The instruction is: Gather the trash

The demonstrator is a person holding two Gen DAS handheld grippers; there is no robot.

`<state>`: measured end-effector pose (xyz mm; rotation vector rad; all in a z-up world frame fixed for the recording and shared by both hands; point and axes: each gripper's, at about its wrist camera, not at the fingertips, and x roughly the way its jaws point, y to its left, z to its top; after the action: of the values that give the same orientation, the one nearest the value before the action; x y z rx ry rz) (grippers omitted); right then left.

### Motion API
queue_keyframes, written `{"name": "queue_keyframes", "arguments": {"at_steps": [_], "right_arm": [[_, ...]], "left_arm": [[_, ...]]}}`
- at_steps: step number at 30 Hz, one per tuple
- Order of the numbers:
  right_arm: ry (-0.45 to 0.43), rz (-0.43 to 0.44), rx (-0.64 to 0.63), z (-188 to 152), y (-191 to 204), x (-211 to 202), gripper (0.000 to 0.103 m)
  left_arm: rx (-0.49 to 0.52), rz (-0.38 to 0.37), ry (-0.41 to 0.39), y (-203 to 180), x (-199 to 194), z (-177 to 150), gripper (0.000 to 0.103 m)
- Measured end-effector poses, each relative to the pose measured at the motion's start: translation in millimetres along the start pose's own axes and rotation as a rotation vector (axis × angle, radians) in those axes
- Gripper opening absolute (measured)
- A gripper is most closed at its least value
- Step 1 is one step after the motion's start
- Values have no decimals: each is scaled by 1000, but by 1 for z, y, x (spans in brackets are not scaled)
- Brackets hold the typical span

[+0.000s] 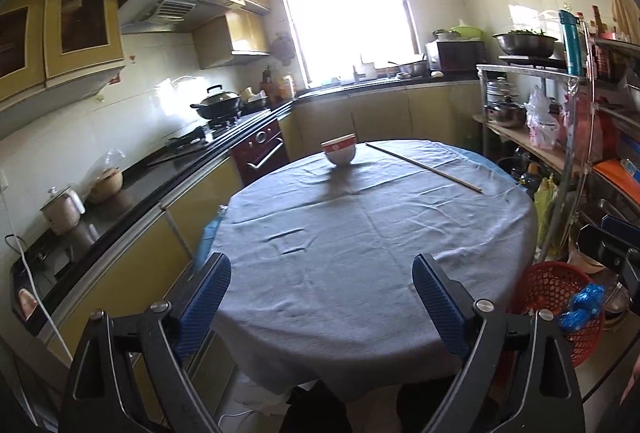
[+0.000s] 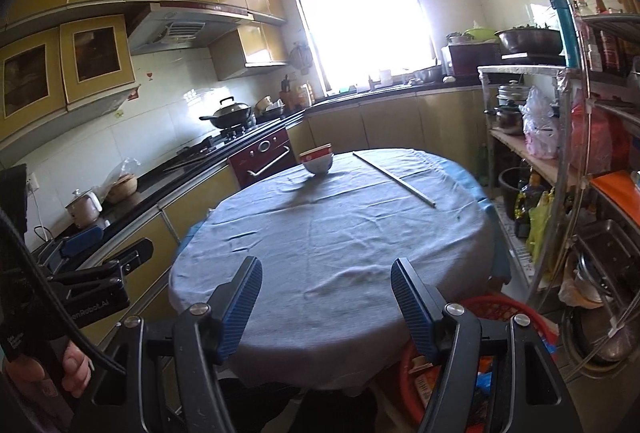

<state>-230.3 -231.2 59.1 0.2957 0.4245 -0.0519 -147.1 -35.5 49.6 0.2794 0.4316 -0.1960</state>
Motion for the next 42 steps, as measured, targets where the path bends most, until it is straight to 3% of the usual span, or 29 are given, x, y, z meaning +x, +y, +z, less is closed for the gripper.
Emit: {"name": "queue_keyframes", "arguments": {"at_steps": [24,42], "right_arm": [[140,34,-54,-33,76,40,71],[131,27,-115,-32,105,44,71]], "left_arm": [[-152,133,91,78,7,-48,92],[-241,159,116,109,12,-59,92]]}}
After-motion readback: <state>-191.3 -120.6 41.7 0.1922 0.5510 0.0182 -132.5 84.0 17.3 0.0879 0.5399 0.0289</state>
